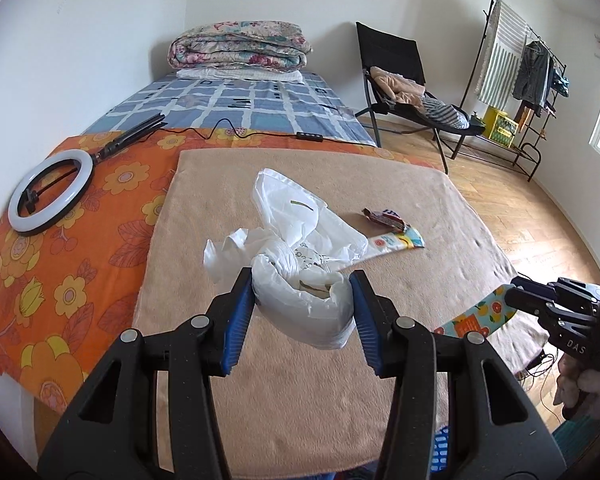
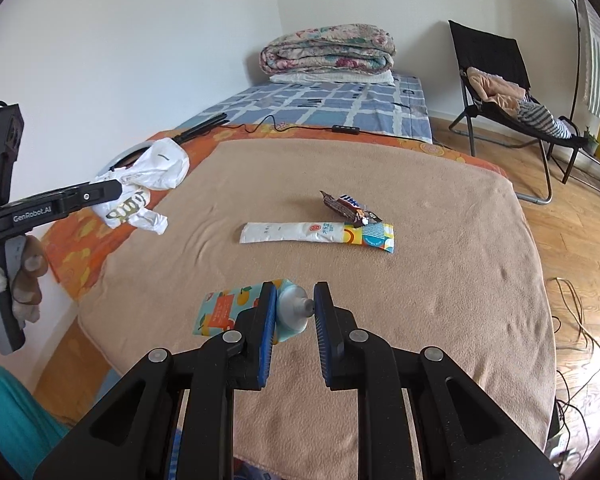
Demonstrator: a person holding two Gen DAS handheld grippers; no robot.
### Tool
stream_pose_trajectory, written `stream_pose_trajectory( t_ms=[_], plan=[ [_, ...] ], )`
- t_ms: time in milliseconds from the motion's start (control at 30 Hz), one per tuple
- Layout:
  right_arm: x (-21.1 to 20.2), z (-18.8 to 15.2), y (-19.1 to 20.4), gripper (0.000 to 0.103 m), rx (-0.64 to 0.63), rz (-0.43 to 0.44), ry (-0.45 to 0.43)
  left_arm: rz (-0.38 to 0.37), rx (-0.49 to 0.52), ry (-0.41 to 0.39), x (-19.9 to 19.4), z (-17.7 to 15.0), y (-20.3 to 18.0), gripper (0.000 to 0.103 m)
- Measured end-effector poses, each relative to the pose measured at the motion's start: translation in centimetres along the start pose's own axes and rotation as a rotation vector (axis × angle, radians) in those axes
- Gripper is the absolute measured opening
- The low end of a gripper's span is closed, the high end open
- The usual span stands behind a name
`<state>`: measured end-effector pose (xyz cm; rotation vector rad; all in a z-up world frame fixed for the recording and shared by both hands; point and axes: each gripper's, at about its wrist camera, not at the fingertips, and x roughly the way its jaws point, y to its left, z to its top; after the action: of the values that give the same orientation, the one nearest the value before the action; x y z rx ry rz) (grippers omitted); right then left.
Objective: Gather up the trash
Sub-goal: 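Carry bag and tube over the blue basket and release both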
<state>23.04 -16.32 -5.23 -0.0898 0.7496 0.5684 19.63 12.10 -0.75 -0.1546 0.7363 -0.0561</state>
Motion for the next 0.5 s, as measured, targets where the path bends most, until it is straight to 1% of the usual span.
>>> stream_pose_trajectory(
  t_ms=[233,500],
  plan=[
    [-4.1,-3.0,2.4,0.017,-0.084,-0.009,-0.02,-0.041,0.005,0.047,-3.8,-5.1,-1.3,0.049],
    [-7.0,-6.6,3.7,0.017,-0.084,0.0,-0.001,-0.078,0.035,0.084,-6.9,-9.8,-3.4,0.049]
  ],
)
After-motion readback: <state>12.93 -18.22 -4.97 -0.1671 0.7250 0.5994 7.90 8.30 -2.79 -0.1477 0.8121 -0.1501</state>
